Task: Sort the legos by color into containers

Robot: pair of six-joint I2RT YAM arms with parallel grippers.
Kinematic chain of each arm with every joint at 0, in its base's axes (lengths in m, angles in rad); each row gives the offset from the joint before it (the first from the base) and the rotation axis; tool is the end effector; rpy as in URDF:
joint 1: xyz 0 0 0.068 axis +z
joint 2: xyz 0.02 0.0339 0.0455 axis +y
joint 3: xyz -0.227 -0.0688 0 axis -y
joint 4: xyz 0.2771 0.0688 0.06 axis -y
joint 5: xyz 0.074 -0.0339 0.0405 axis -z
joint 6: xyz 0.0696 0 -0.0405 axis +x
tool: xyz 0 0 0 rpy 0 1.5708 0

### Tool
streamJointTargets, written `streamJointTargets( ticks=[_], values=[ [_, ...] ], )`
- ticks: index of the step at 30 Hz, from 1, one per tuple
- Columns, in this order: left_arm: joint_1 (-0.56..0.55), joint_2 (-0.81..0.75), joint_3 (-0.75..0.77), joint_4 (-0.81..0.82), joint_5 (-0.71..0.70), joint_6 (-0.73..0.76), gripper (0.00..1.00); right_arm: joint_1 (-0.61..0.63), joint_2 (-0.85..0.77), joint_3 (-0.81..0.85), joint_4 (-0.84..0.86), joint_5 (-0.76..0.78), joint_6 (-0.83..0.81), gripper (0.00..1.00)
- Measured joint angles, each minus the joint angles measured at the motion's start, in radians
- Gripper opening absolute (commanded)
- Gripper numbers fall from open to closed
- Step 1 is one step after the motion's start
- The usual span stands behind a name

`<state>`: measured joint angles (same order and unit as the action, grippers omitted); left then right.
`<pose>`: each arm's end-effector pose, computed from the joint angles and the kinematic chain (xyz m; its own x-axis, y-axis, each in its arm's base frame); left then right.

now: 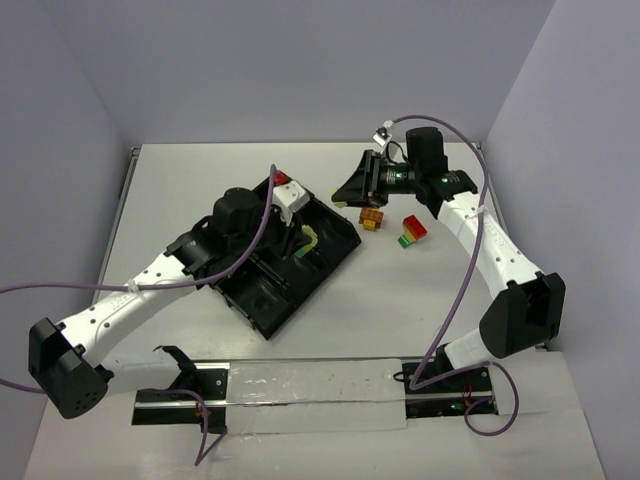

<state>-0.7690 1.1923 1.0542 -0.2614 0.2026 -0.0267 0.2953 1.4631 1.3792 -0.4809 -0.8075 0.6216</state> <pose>0.2416 -0.2533 0.2904 -0.3012 0.2550 -0.9188 0.8067 0.5820 -0.1028 0.3488 0.1587 0.3104 -0.8735 0.1551 -0.4615 -0.3401 0.4840 0.8063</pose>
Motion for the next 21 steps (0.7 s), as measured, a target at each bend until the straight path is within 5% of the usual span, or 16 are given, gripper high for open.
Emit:
streamJointTargets(
  ticks=[9, 18, 21],
  values=[
    [0.156, -0.158, 0.013, 0.002, -0.293, -0.153, 0.00, 0.196, 0.145, 0.199, -0.196, 0.650, -0.101, 0.00],
    [0.248, -0.096, 0.052, -0.004, -0.277, -0.289, 0.00, 0.244, 0.414, 0.284, -0.256, 0.810, -0.146, 0.15],
    [0.256, -0.094, 0.024, 0.002, -0.252, -0.304, 0.00, 0.251, 0.447, 0.303, -0.258, 0.814, -0.153, 0.32]
  ],
)
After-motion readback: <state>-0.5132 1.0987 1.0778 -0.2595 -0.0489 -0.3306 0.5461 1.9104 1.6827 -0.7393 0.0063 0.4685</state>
